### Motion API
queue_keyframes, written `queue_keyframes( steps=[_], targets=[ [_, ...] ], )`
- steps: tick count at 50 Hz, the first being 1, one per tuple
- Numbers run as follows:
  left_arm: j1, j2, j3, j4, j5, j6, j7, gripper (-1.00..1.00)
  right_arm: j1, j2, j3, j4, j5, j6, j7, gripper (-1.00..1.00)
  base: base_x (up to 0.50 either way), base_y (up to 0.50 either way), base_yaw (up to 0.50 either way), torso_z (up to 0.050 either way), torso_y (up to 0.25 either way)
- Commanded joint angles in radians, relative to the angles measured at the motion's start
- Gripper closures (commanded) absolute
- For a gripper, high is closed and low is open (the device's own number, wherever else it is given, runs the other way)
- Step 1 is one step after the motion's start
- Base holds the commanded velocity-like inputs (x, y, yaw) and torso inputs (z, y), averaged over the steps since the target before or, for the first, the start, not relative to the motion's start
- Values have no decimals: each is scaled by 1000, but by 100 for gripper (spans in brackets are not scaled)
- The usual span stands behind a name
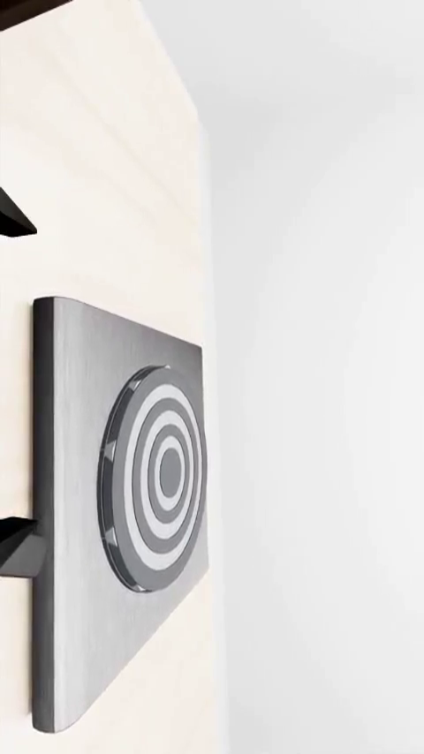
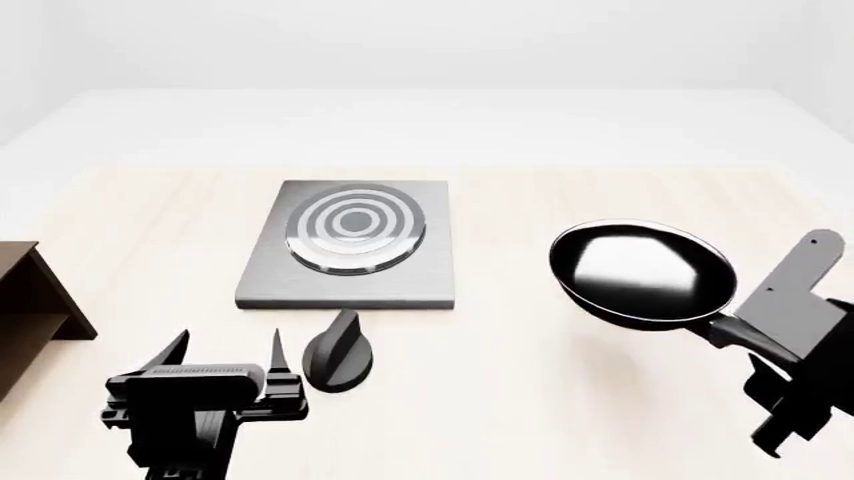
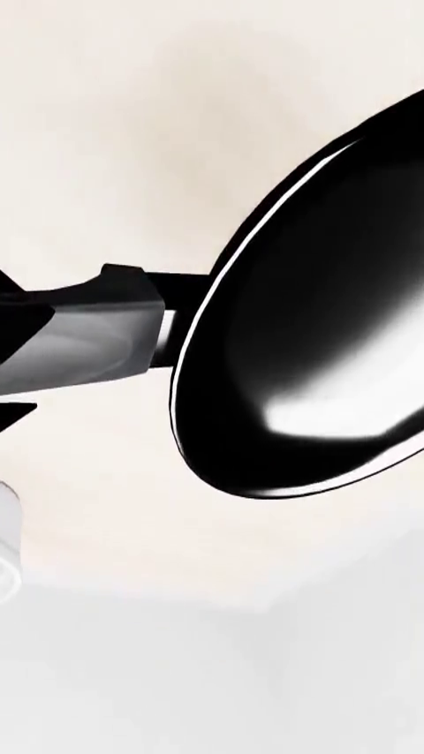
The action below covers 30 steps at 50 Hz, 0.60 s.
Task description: Turn on the stove and put the frying pan on it.
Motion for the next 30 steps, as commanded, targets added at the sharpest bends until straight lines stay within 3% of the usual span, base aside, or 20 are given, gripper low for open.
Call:
queue_keyframes(
  steps=[1,18,30],
  targets=[
    [1,-2,2,-1,-2,2,-3,-100,192,-74,4,14,-154,1,-22,100,0,0,0,0,0],
    [3,-8,1,3,-9,4,-7,-100,330,-213,-89,100,-248,-37,-85,100,0,0,0,0,2],
    [4,-10,4,-2,-11,10,-8,-100,365,-321,-80,178,-243,-73,-88,100,0,0,0,0,2]
  ],
)
